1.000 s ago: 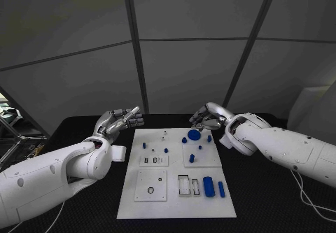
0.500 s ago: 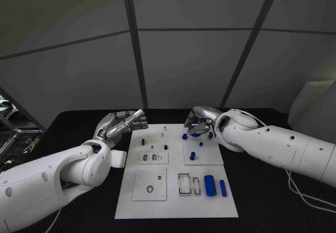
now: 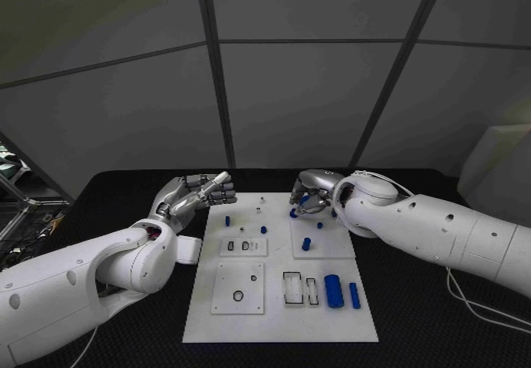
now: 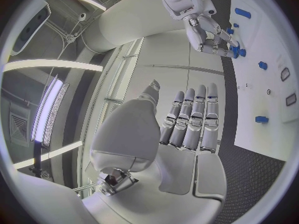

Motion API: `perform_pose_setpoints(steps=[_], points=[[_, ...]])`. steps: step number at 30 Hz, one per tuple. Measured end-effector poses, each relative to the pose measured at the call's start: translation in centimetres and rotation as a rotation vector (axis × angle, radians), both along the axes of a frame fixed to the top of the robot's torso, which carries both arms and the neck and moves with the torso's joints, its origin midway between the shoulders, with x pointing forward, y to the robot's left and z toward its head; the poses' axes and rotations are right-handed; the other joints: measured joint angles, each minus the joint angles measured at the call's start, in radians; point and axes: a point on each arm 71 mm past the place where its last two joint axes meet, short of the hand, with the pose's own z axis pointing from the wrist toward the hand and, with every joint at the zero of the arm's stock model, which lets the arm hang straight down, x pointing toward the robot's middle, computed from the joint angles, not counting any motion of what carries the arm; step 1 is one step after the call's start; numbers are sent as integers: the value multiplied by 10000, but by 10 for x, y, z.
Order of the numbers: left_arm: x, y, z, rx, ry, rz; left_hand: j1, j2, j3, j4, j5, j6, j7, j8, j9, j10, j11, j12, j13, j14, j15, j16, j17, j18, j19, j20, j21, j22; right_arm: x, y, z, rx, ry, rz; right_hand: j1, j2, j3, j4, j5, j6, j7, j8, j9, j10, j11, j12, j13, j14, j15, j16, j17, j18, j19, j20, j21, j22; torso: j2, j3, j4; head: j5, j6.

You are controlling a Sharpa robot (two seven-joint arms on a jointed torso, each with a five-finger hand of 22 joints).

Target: Assemble the parts on the task board

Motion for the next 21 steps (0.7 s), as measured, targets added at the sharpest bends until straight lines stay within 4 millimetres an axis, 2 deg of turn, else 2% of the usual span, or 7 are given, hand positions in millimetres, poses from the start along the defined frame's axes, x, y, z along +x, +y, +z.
perform_pose_setpoints(steps=[1, 2, 5, 6, 15, 19, 21], points=[[0, 0, 0, 0, 3, -8, 0, 0, 0, 0, 0, 0, 0, 0, 0, 0, 0, -27, 0, 0, 0, 0, -8, -339, 0, -1, 0, 0, 0, 1, 0, -42, 34, 3, 0, 0, 0, 0, 0, 0, 0, 0, 0, 0, 0, 0, 0, -20, 20, 54, 26, 1, 0, 0, 44, 31, 2, 1, 0, 0, 0], [0, 0, 0, 0, 8, -17, 0, 0, 0, 0, 0, 0, 0, 0, 0, 0, 0, -28, 0, 0, 0, 0, -8, -531, -1, 0, 0, 0, 1, 1, -1, -81, 64, 2, 0, 0, 0, 0, 0, 0, 0, 0, 0, 0, 0, 0, 0, -35, 35, 55, 44, 1, 0, 0, 46, 46, 6, 1, 4, 0, 1], [0, 0, 0, -3, 22, -47, 0, 0, 0, 0, 0, 0, 0, 0, 0, 0, 0, -28, 0, 0, 0, -48, -8, -509, -1, 0, 0, -6, 2, 3, -3, -200, 155, -5, 0, 0, 0, 0, 0, -35, 35, 0, 0, -20, 20, 0, 0, -35, 35, 105, 108, 1, 0, 0, 95, 110, 7, 2, 18, 0, 4], [0, 0, 0, -2, 26, -53, 0, 0, 0, 0, 0, 0, 0, 1, 0, 0, 0, -28, -1, 0, 0, -48, -8, -279, -1, 1, 0, -9, 2, 3, -3, -229, 177, -6, 0, 0, 0, 0, 0, -35, 35, 0, 0, -35, 35, 0, -1, -35, 35, 117, 124, 2, 0, 0, 98, 123, 8, 2, 20, -7, -5], [-1, -1, 0, -8, 60, -122, 0, 0, 0, 0, 0, 0, 0, 1, 1, 0, 0, -28, -1, 0, 0, -48, -7, -293, -1, 1, 0, -8, 4, 7, -6, -420, 333, 9, -109, 109, 112, 60, 0, -35, 35, 0, 0, -33, 33, 0, 11, 2, 71, 397, 371, 3, 80, 37, 311, 409, 18, 3, 47, -20, -74], [-1, 0, 1, 1, 64, -118, 0, 0, 0, 0, 0, 0, 0, 1, 1, 0, 0, -28, -1, 0, 0, -48, -7, -294, -1, 1, 0, -8, 5, 7, -6, -481, 396, 22, -128, 135, 174, 59, 0, -35, 35, 0, 1, 23, -22, 0, 11, 2, 71, 482, 464, 4, 104, 34, 388, 530, 28, 3, 58, -17, -98], [-1, 0, 1, 1, 66, -122, 0, 0, 0, 0, 0, 0, 0, 1, 1, 0, 0, -28, -1, 0, 0, -48, -7, -295, -1, 1, 0, -8, 5, 7, -7, -505, 419, 10, -140, 233, 239, 70, 0, -35, 35, 0, 0, 64, -52, 0, 11, 2, 71, 530, 500, 4, 104, 34, 435, 572, 33, 3, 61, -21, -109]])
